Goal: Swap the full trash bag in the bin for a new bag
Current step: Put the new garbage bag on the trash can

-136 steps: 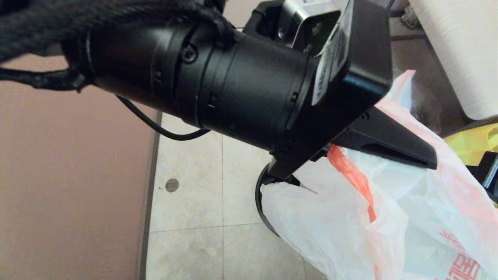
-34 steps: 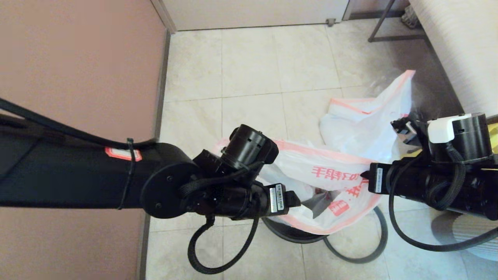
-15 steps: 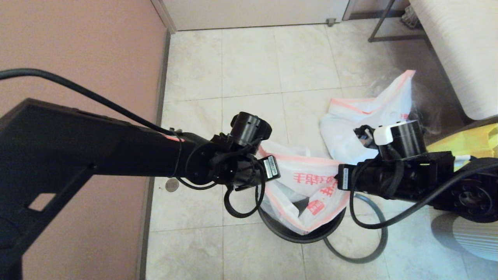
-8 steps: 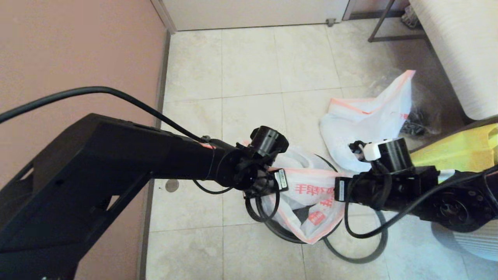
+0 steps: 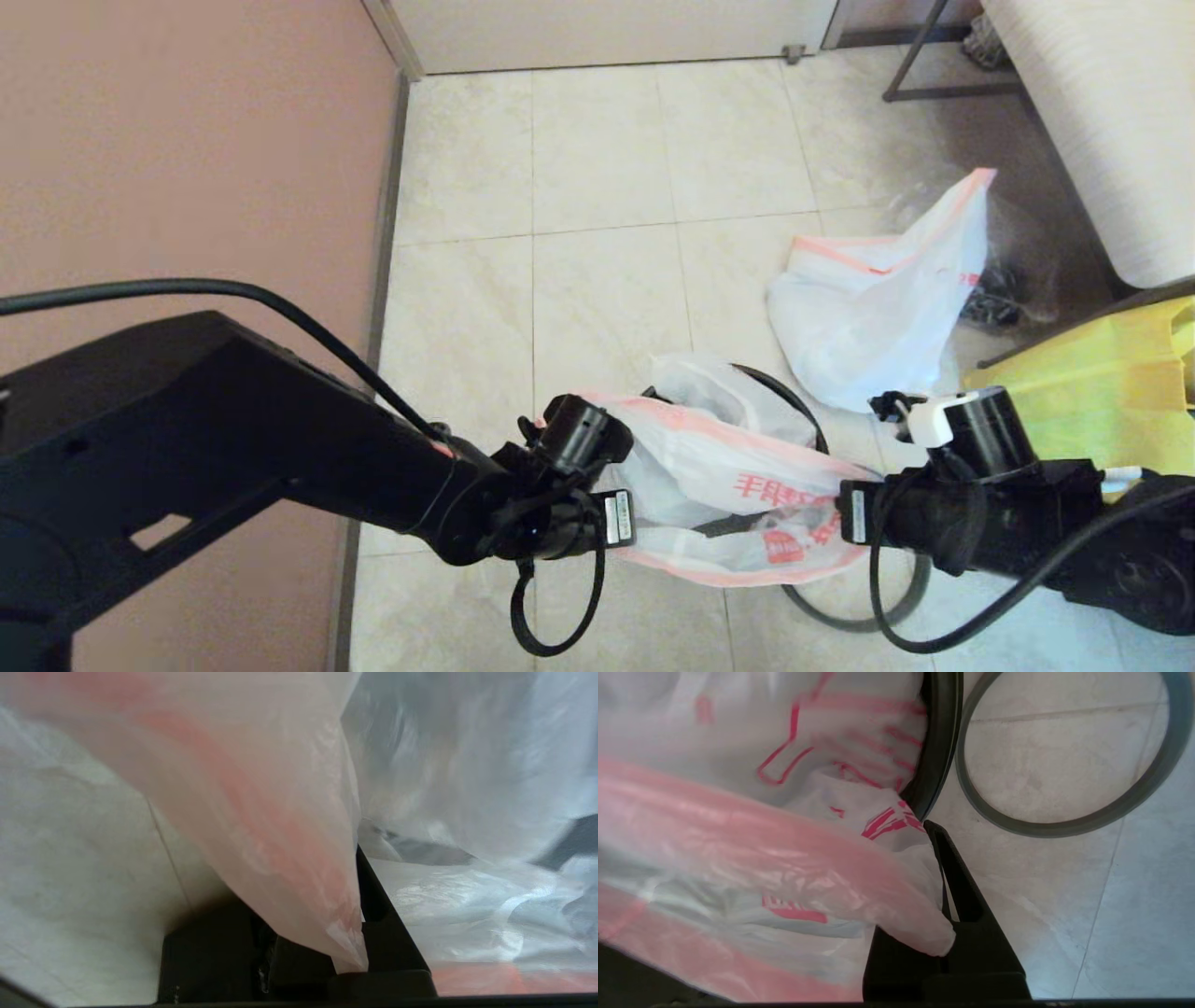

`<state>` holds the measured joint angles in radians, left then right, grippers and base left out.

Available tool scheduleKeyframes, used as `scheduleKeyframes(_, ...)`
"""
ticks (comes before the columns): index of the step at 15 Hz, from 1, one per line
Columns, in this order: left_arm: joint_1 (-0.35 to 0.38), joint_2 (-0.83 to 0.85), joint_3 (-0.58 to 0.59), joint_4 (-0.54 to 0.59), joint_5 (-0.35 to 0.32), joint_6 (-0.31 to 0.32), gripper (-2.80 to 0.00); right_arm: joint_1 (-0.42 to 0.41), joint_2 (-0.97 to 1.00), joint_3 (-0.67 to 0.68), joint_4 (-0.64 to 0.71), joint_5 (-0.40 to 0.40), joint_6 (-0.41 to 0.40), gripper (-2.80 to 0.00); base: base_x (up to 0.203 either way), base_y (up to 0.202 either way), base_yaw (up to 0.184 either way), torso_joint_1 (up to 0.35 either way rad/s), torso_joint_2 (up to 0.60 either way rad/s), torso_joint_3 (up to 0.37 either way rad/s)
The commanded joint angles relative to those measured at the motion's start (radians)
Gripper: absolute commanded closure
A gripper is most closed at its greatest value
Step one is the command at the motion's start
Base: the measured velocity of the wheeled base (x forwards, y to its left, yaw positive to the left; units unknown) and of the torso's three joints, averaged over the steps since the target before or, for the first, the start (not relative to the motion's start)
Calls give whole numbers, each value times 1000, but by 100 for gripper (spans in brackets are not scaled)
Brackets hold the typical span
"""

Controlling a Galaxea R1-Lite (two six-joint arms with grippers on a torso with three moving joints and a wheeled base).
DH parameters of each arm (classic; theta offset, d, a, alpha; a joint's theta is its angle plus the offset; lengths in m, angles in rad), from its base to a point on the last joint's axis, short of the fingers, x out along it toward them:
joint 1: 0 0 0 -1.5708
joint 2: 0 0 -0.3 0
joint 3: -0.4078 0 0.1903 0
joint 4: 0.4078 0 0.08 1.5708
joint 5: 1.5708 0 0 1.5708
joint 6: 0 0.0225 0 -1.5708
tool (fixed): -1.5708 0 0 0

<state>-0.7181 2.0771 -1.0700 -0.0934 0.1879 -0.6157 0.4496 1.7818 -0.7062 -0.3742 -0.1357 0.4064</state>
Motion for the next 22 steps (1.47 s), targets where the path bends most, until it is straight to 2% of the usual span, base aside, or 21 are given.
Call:
scheduleKeyframes(1, 1, 58, -6, -5, 3, 4, 0, -4, 126, 2, -43, -3, 1, 0, 0, 0, 0, 0, 0, 0)
scheduleKeyframes(4, -3, 118, -38, -7, 9, 22, 0, -12, 235, 1, -109, -9, -6, 0, 0, 0, 0, 0, 0, 0)
scheduleKeyframes(7, 4, 178, -106, -7, 17, 34, 0, -21, 272, -40, -113, -14, -71, 0, 0, 0, 0, 0, 0, 0)
scheduleKeyframes(11, 36, 264, -170, -10, 54, 49, 0, -22, 391, -135, -110, -101, -168, 0, 0, 0, 0, 0, 0, 0)
scheduleKeyframes(13, 42, 255, -161, -30, 75, 51, 0, -22, 395, -154, -104, -154, -233, 0, 0, 0, 0, 21, 29, -3)
scheduleKeyframes(14, 42, 233, -151, -45, 107, 53, 0, -21, 371, -140, -102, -172, -244, 0, 39, 0, -15, 19, 22, 2)
scheduleKeyframes(18, 31, 207, -117, -91, 117, 48, 0, -10, 264, -52, -103, -198, -250, 0, 0, 0, 0, 6, 9, 1)
scheduleKeyframes(22, 69, 179, -62, -196, 113, 48, 0, -17, 339, -98, -168, -203, -247, 0, 0, 0, 0, 0, 0, 0)
